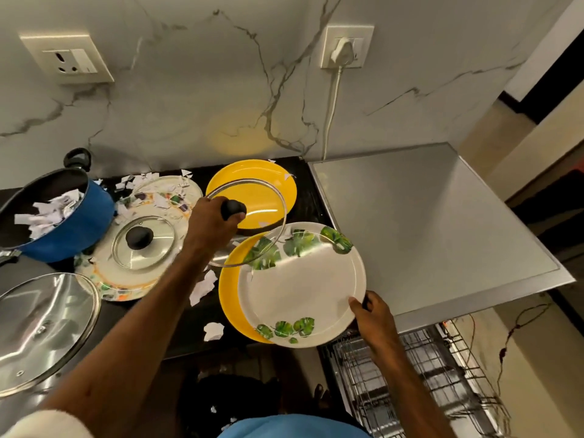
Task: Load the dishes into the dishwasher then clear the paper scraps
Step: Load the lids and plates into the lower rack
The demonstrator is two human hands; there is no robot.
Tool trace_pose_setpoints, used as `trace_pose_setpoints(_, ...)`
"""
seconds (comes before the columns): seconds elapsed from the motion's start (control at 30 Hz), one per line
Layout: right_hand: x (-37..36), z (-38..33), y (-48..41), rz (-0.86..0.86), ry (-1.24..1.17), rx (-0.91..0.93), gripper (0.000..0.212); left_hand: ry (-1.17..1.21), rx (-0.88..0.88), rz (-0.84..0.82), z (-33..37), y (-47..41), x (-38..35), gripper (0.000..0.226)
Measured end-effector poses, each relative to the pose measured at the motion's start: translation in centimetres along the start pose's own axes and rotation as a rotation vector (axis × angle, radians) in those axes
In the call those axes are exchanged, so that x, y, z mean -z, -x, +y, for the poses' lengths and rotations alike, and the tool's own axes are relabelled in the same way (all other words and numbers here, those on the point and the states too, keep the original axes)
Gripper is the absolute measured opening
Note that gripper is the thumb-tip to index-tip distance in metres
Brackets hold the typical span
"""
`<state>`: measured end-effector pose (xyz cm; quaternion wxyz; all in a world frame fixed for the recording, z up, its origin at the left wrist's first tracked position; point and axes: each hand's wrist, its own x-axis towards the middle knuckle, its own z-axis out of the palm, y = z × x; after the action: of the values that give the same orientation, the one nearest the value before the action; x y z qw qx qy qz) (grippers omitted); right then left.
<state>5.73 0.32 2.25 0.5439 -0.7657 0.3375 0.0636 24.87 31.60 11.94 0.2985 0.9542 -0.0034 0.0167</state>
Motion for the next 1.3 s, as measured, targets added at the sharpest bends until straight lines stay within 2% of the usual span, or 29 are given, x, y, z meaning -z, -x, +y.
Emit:
trace_pose_setpoints(0.2,-0.2,-0.2,1.3,-0.006,-0.058,-0.014,0.021,-0.092,0.02,-0.101,-2.6,-5.4,-3.0,0.029)
trace_pose_setpoints(0.37,0.7,0.8,2.3,0.001,-0.122,-0.047,0.015,-0.169,-0.003,-0.102,-3.8,-9.8,-5.8,0.047)
trace_pose_setpoints(0.57,1.8,1.7,3.6,0.05,-0.182,-0.078,0.012,-0.242,0.0,-0.155,-1.8,-10.5,-7.2,0.045)
trace_pose_setpoints(0.83,3.7,1.4,4.4,0.094,-0.239,-0.089,0.009,-0.295,0.045,-0.143,-1.7,-11.9,-8.3,0.049)
trace_pose_setpoints(0.93,4.4,1.6,4.6,0.113,-0.252,-0.083,0.01,-0.341,0.075,-0.125,0.3,-10.8,-8.6,0.062)
trace_pose_setpoints(1.0,5.0,1.8,4.8,0.127,-0.284,-0.082,0.01,-0.3,-0.05,-0.055,3.5,-8.7,-9.2,0.068)
trace_pose_setpoints(1.03,5.3,1.9,4.8,0.131,-0.304,-0.086,0.01,-0.204,-0.197,-0.063,5.1,-7.5,-10.0,0.065)
trace_pose_setpoints(1.1,5.7,1.9,4.9,0.134,-0.351,-0.102,0.01,0.028,-0.395,-0.26,8.4,-4.0,-11.8,0.053)
trace_pose_setpoints(1.17,6.4,2.1,5.1,0.135,-0.387,-0.113,0.011,0.061,-0.446,-0.429,10.5,-1.0,-13.5,0.052)
trace_pose_setpoints(1.3,8.6,2.5,5.6,0.121,-0.394,-0.086,0.013,-0.06,-0.441,-0.424,9.8,0.0,-15.0,0.018)
